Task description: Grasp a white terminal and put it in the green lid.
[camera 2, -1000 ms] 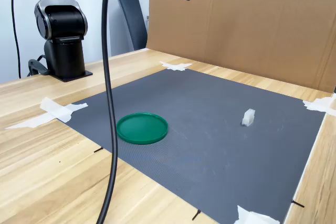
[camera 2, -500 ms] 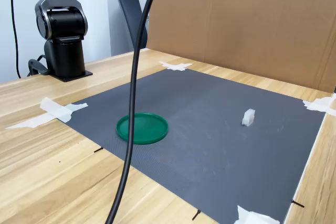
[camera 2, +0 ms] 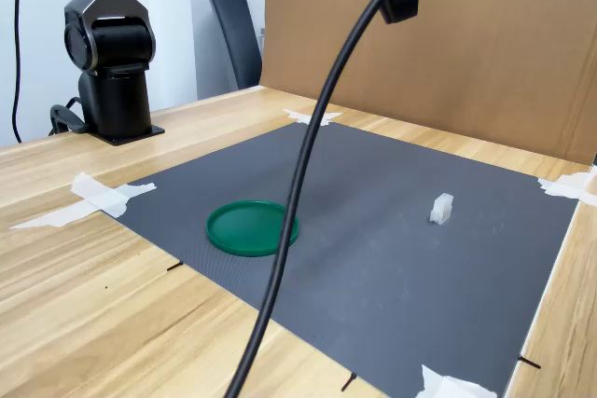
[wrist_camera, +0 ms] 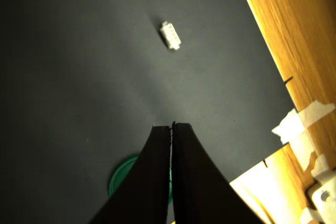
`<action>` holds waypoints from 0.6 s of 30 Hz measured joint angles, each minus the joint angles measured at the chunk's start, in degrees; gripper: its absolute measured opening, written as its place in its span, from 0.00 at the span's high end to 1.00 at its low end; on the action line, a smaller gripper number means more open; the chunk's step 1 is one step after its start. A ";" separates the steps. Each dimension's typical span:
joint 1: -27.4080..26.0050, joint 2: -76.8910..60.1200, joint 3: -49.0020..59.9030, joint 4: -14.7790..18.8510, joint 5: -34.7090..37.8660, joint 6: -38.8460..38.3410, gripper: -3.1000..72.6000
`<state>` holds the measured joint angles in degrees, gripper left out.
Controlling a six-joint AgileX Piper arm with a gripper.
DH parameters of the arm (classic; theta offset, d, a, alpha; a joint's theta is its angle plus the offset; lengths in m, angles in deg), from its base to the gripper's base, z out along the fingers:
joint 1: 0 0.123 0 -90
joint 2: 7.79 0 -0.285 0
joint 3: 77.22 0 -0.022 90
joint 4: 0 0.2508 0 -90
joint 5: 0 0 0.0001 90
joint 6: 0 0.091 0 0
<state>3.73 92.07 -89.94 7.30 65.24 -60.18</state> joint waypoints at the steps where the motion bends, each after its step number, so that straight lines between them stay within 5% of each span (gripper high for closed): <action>1: 0.85 0.00 -0.33 -0.27 0.26 0.00 0.99; 18: 4.86 12.90 -14.45 -2.76 5.09 7.36 0.99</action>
<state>8.58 104.97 -104.39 4.54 70.32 -52.81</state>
